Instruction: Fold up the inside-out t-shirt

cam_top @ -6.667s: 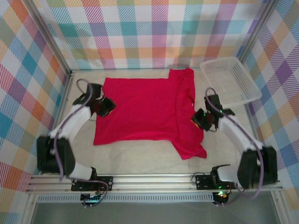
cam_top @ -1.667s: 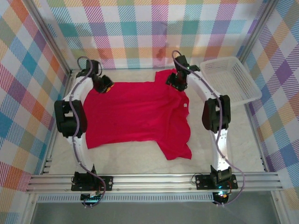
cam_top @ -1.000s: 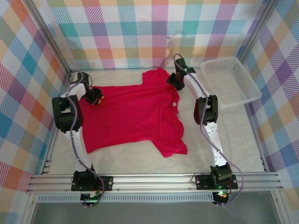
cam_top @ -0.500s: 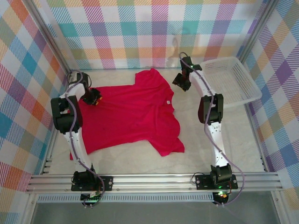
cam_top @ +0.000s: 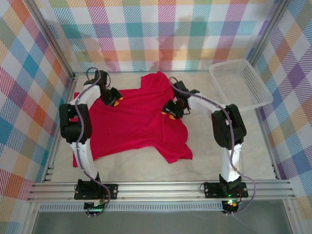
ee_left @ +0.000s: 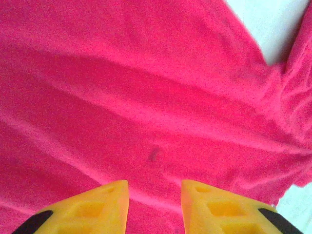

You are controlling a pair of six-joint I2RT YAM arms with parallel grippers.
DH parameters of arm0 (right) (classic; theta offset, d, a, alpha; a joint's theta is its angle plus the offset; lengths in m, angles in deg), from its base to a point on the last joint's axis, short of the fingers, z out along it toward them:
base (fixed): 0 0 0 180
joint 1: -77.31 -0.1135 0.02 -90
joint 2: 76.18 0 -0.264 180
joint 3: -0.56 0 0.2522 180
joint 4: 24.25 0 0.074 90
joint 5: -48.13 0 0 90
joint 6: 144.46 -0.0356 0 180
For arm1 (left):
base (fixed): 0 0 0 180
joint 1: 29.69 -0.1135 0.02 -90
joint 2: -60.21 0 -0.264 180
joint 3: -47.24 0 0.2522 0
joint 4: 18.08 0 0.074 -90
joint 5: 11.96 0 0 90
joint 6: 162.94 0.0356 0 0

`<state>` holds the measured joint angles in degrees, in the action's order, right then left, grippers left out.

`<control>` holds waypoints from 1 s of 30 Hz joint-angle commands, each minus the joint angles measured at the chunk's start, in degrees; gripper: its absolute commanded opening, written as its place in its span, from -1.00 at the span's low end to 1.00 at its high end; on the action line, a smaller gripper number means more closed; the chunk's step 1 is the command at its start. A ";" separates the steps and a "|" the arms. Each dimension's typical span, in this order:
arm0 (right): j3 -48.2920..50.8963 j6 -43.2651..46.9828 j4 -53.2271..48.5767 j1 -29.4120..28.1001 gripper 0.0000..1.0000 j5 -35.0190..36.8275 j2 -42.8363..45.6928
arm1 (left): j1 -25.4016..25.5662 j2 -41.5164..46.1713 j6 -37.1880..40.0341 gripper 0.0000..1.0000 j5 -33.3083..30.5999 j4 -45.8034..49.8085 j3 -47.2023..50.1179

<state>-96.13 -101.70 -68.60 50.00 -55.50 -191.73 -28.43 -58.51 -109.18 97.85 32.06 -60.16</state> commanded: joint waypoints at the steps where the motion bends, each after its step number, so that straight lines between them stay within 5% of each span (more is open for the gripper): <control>1: 6.35 -2.67 3.17 0.98 -0.07 2.70 3.02 | -0.55 -2.23 -0.86 -0.31 1.17 -1.26 2.47; 7: 20.19 -5.01 3.18 0.69 -0.11 5.57 7.11 | -0.39 -5.83 -2.01 -0.28 -0.43 -2.38 3.37; 15: 38.15 -14.49 3.73 -7.81 -0.11 7.07 26.31 | 2.62 -7.46 -2.72 -0.26 0.01 -3.95 4.23; 21: 23.41 -6.10 -3.84 -7.75 0.06 15.56 27.99 | 5.04 -5.20 -0.99 -0.26 0.22 -1.07 2.44; 30: -15.52 5.10 -6.11 -0.73 -0.02 10.28 -4.30 | 2.89 4.72 2.86 -0.14 -2.23 2.90 9.23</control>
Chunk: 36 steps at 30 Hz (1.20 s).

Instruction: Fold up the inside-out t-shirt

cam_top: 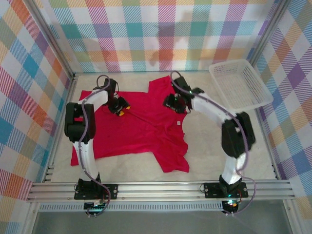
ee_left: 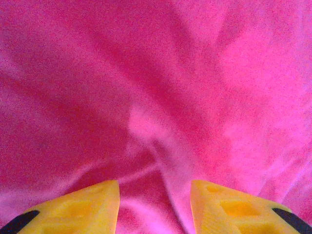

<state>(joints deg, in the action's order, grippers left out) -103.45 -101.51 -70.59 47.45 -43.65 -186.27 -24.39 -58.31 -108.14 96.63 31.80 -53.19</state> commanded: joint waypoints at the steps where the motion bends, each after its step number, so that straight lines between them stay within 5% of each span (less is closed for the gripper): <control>1: -13.15 5.26 -5.57 2.44 -0.03 -1.77 -14.07 | -1.78 5.29 1.93 -0.14 -1.01 3.17 3.24; 11: -41.28 2.86 -14.76 7.14 -0.04 -5.05 -39.61 | -4.58 9.29 2.54 -0.11 -0.53 3.38 7.71; 17: -70.42 1.52 -23.70 9.79 -0.14 -9.27 -58.09 | -4.65 14.37 3.47 -0.06 -0.22 5.28 11.39; 23: -65.11 -2.26 -13.54 13.01 -0.14 -12.24 -55.18 | -4.83 19.97 3.47 -0.04 -1.47 5.71 16.60; 28: -65.01 6.45 -13.56 14.58 -0.03 -12.78 -46.32 | -5.04 21.63 2.80 -0.03 -1.84 4.56 17.75; 36: -32.29 11.12 -8.57 10.24 -0.01 -12.11 -22.15 | -4.95 23.22 1.47 0.00 -2.77 2.56 21.21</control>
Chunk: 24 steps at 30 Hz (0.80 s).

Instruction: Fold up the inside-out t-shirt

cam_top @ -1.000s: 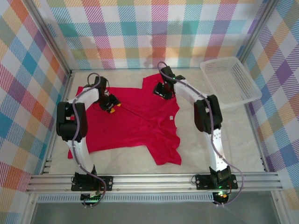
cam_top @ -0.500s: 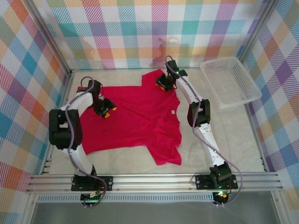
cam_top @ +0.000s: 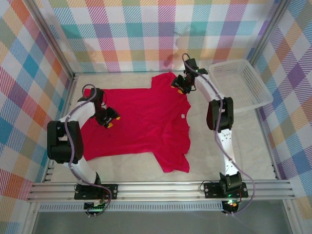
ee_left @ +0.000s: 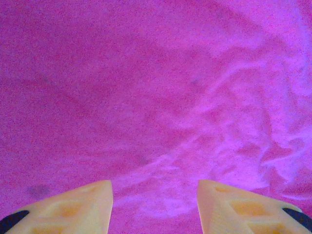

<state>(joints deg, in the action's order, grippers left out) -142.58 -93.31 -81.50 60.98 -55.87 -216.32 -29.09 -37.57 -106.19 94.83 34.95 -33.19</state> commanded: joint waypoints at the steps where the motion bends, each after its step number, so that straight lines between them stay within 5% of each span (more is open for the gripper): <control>1: 10.88 2.76 3.22 -4.28 0.00 0.10 10.13 | -0.25 2.84 -0.61 0.01 -1.19 -0.68 1.66; 10: 28.16 -1.05 9.86 -8.71 -0.01 3.19 12.72 | -0.23 2.73 -1.57 0.04 -0.63 -2.48 3.48; 18: 21.73 -1.14 1.75 -7.51 -0.02 11.04 3.89 | -0.34 1.66 -1.92 0.05 -1.15 -2.88 2.89; 24: 5.05 -1.46 -10.70 -5.42 0.00 20.65 -8.30 | -0.25 1.25 -2.15 0.06 0.39 -1.75 1.10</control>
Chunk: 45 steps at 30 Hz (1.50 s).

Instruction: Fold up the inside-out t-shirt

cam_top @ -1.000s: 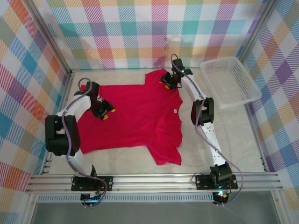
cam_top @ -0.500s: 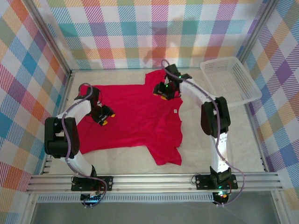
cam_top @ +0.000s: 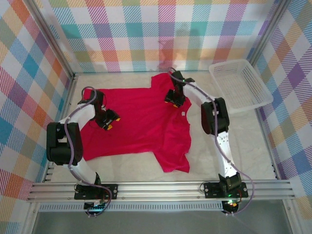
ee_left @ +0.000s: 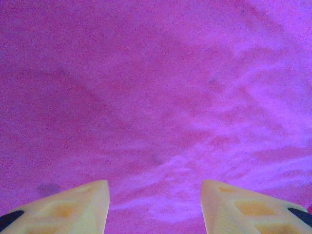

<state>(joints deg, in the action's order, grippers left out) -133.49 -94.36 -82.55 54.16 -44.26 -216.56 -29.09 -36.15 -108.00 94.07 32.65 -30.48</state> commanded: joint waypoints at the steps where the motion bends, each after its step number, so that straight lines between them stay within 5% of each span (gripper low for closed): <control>1: -8.77 0.12 -11.94 1.68 0.01 10.08 -10.40 | -0.20 0.04 -0.31 0.06 1.13 0.56 -1.35; 6: -33.65 0.88 -21.44 4.47 0.02 7.48 -22.01 | -0.34 -0.19 -0.28 0.19 -0.49 -0.79 1.74; 9: -35.77 1.06 -22.94 5.84 0.04 5.09 -20.51 | -0.58 -2.24 0.07 0.25 -2.33 -1.29 1.48; 19: 9.62 5.19 -4.10 5.62 0.23 -1.74 18.26 | -0.78 -13.05 1.09 0.29 -1.09 1.33 -11.44; 27: 53.50 -3.55 11.11 0.19 0.23 -8.46 43.23 | -0.60 -7.71 0.59 0.29 0.38 -0.35 -5.60; 36: 72.28 -10.80 14.29 -2.41 0.23 -6.35 47.10 | -2.61 -3.58 0.86 0.30 -3.77 -5.02 6.10; 45: 86.67 -17.74 10.55 -6.50 0.24 -5.07 65.83 | -3.67 -5.70 3.07 0.32 -6.22 -0.63 0.70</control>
<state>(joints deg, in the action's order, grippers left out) -48.83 -109.25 -63.75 48.23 -51.93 -153.81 -31.88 -40.95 -106.93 92.21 28.81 -28.16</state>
